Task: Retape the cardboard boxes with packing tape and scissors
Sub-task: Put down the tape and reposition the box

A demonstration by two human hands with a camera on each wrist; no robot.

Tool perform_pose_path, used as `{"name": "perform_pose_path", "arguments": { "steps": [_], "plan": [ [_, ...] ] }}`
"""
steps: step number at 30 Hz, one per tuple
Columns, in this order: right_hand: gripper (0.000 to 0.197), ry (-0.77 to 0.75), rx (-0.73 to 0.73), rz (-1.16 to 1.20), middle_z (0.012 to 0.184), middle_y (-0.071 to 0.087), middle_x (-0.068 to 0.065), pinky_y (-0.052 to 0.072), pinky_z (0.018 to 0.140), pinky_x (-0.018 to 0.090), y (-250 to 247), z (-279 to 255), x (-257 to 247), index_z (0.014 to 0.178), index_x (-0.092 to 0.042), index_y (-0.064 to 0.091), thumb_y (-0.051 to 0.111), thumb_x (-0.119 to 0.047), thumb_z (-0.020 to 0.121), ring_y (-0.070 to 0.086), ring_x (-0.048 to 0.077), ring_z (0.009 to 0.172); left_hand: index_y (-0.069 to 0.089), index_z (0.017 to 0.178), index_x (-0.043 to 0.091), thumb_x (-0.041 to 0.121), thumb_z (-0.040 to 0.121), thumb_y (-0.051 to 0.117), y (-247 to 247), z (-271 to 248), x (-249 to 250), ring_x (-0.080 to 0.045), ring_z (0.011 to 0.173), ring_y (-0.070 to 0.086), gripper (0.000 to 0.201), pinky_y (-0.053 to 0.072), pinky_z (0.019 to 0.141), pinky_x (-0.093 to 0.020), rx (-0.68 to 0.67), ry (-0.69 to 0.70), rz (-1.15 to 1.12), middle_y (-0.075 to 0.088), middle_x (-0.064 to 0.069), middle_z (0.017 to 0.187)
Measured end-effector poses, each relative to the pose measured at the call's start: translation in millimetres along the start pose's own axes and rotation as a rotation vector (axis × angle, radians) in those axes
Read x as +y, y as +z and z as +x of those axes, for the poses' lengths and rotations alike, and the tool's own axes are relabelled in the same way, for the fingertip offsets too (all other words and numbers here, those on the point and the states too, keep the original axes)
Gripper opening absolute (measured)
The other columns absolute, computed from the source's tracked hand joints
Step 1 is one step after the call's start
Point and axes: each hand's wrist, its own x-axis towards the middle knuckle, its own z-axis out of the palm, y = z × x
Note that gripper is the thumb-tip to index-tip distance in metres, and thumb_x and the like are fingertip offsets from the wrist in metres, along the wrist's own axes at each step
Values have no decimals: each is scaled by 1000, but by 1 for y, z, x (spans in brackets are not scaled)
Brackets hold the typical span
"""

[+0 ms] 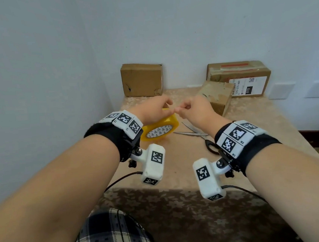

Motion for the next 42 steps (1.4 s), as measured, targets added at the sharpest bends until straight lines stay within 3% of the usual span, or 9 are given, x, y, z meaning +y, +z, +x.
{"name": "perform_pose_path", "arguments": {
  "steps": [6,9,12,17,21,27,31,37,42],
  "plan": [
    [24,-36,35,8,79,67,22,38,60,27,-9,0,-2,88,9,68,62,-13,92,51,17,71,52,101,16,25,96,52,11,2,3,-14,90,49,11,36,74,-26,128,66,41,51,2,104],
    [25,-52,30,-24,93,67,30,47,74,36,-7,4,3,98,14,64,61,-10,92,60,36,79,54,100,13,23,94,56,23,7,-3,-16,93,51,11,38,78,-26,158,53,-58,54,0,102],
    [39,-36,75,68,91,69,20,48,68,26,-7,3,10,124,-7,48,65,-9,89,64,24,78,55,100,12,18,95,54,29,9,-7,-16,96,49,8,35,79,-23,163,46,-149,54,-1,102],
    [27,-210,25,64,71,64,0,44,65,26,-16,-1,19,85,-28,47,56,-4,92,63,21,76,57,103,12,17,96,50,31,11,-7,-16,98,51,11,38,82,-26,187,2,-205,57,-4,108],
    [19,-233,-38,-1,76,64,1,49,68,31,-18,1,21,99,-10,70,54,-1,94,55,15,67,56,98,15,20,96,51,33,13,-7,-16,95,51,7,39,82,-27,184,6,-205,58,-3,105],
    [23,-198,-4,-21,89,69,3,39,64,-1,-16,-2,26,113,-6,70,63,-11,92,54,-3,70,56,91,17,19,94,55,33,9,-4,-12,89,50,4,37,76,-23,193,44,-226,57,0,98],
    [26,-172,-12,-87,103,71,7,45,80,18,-16,-4,22,112,-6,71,66,-20,90,57,6,87,57,92,17,23,94,56,37,9,-4,-15,93,52,6,40,78,-26,204,57,-167,59,-1,100],
    [18,-78,-62,-278,95,70,9,49,84,33,-6,4,21,100,-8,72,62,-21,93,62,19,86,56,99,9,22,94,54,39,8,-5,-21,92,52,13,45,83,-37,198,128,55,48,-4,111],
    [27,26,-41,-485,102,67,11,48,81,32,-3,16,29,108,-7,68,53,-26,98,62,28,98,52,96,9,20,98,47,42,11,-26,-24,77,53,12,48,71,-41,304,96,199,46,-6,109]
  ]
}}
